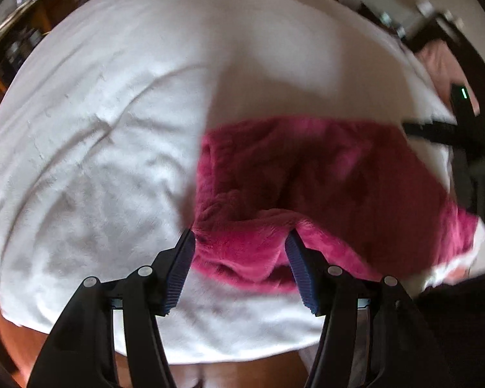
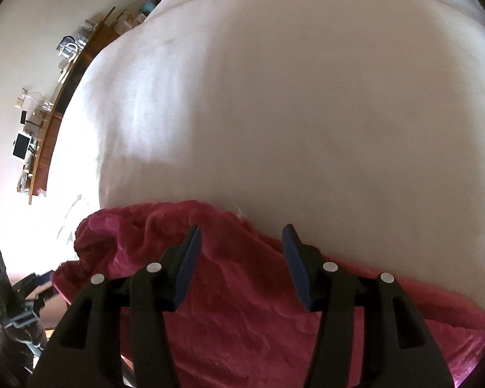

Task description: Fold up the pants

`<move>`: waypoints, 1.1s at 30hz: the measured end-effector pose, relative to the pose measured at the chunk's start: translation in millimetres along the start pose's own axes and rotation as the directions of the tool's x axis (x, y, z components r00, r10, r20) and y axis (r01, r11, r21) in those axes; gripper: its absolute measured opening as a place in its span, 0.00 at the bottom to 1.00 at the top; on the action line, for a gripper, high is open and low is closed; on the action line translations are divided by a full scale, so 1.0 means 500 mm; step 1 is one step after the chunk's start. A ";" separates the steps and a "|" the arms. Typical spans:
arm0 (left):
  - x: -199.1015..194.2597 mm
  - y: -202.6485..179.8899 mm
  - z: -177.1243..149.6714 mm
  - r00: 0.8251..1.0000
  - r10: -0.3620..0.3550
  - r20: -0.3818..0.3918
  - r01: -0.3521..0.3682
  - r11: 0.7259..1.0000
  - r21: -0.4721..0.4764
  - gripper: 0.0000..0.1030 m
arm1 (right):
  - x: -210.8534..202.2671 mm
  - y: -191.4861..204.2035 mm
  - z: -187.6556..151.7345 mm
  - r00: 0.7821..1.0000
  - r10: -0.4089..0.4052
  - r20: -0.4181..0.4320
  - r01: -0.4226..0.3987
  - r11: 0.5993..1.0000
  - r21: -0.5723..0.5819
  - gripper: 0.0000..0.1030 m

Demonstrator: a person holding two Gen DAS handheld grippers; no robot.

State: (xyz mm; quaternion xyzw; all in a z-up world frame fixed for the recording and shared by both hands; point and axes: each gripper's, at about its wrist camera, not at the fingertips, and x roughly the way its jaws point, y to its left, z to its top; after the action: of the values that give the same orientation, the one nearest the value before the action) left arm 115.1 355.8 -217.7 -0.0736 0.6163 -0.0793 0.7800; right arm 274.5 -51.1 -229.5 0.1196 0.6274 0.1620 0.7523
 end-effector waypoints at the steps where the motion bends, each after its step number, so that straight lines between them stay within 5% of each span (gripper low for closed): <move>1: 0.001 0.007 -0.014 1.000 0.018 -0.023 -0.018 1.000 0.009 0.56 | 0.006 0.001 0.000 1.000 -0.004 -0.002 0.004 1.000 0.000 0.52; 6: 0.024 0.078 -0.090 0.981 0.120 -0.150 -0.123 0.992 -0.012 0.56 | 0.034 0.003 -0.002 1.000 -0.013 -0.028 0.013 1.000 0.001 0.52; 9: 0.026 0.131 -0.101 0.981 0.124 -0.146 -0.146 0.978 -0.146 0.54 | 0.044 0.001 0.005 0.999 -0.014 -0.034 0.014 1.000 0.008 0.52; 12: 0.023 0.121 -0.062 0.997 0.053 -0.049 -0.063 0.971 -0.230 0.55 | 0.054 0.001 0.017 0.999 0.010 -0.041 -0.009 0.999 0.031 0.52; 16: 0.057 0.050 0.021 0.998 -0.053 0.045 0.061 0.972 -0.225 0.57 | 0.076 0.009 0.028 0.996 0.050 -0.073 -0.046 0.997 0.053 0.52; 20: 0.120 -0.015 0.095 0.998 -0.063 0.027 0.067 0.982 -0.178 0.58 | 0.109 0.023 0.032 0.993 0.043 -0.109 -0.039 0.999 0.038 0.52; 23: 0.180 -0.024 0.129 0.999 -0.023 -0.034 0.016 0.984 -0.177 0.54 | 0.130 0.028 0.038 0.993 0.025 -0.119 -0.022 0.999 0.026 0.49; 24: 0.202 -0.015 0.136 0.998 0.007 -0.057 -0.019 0.979 -0.201 0.49 | 0.131 0.031 0.038 0.994 0.015 -0.112 -0.014 1.000 0.017 0.36; 27: 0.234 0.014 0.145 0.995 0.048 -0.087 -0.071 0.955 -0.287 0.29 | 0.131 0.049 0.035 0.995 -0.048 -0.083 0.046 0.998 -0.031 0.19; 33: 0.217 -0.003 0.155 0.986 0.168 -0.018 -0.166 0.945 -0.283 0.25 | 0.131 0.083 0.035 0.991 -0.131 -0.013 0.129 0.988 -0.083 0.16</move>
State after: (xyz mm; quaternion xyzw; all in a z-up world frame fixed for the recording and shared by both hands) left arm 215.4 332.5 -302.4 -0.1321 0.6228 0.0763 0.7674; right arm 298.4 13.1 -269.8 0.0460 0.6336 0.1394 0.7596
